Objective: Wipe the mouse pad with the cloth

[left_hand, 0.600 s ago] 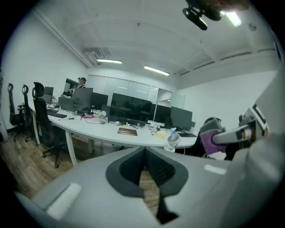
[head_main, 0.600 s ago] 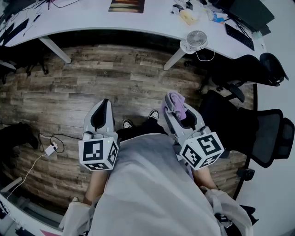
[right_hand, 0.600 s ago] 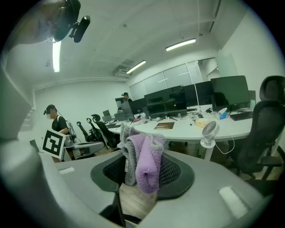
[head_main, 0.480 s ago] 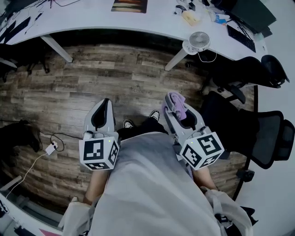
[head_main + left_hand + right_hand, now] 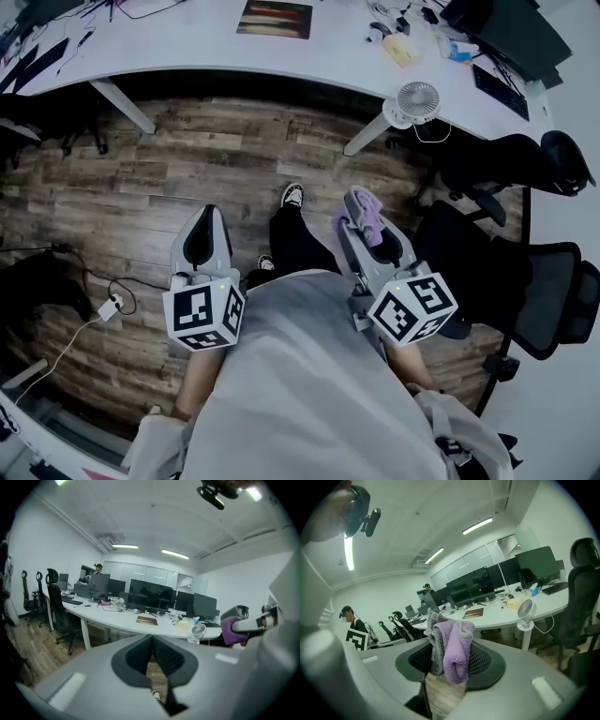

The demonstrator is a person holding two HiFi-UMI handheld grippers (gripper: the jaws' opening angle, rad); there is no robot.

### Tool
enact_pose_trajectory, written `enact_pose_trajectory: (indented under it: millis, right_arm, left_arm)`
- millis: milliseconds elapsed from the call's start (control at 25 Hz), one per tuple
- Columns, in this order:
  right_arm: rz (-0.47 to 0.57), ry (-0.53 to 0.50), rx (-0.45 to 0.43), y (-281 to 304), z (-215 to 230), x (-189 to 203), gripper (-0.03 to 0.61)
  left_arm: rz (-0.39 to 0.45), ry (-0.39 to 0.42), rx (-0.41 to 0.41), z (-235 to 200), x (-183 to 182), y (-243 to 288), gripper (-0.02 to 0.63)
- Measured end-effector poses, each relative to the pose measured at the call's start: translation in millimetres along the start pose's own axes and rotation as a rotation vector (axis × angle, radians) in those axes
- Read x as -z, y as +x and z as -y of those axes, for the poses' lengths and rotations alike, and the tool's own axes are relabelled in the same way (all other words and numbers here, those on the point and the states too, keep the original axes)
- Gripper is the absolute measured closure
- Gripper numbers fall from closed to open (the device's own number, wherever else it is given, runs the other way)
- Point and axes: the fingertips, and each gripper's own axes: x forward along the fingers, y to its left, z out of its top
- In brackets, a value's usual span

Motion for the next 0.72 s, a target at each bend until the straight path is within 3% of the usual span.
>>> enact_pose_trajectory:
  millis: [480,720]
  right_arm:
    - [-0.046,0.035,-0.089,126,38,-60,0.414]
    - [-0.074,0.130,-0.140,196,70,-100,0.414]
  left_arm:
    - [-0.011,0.013,-0.047,-21,-49,114,0.614]
    - [-0.043,0.014,-0.046,-25,-82,188,0.614]
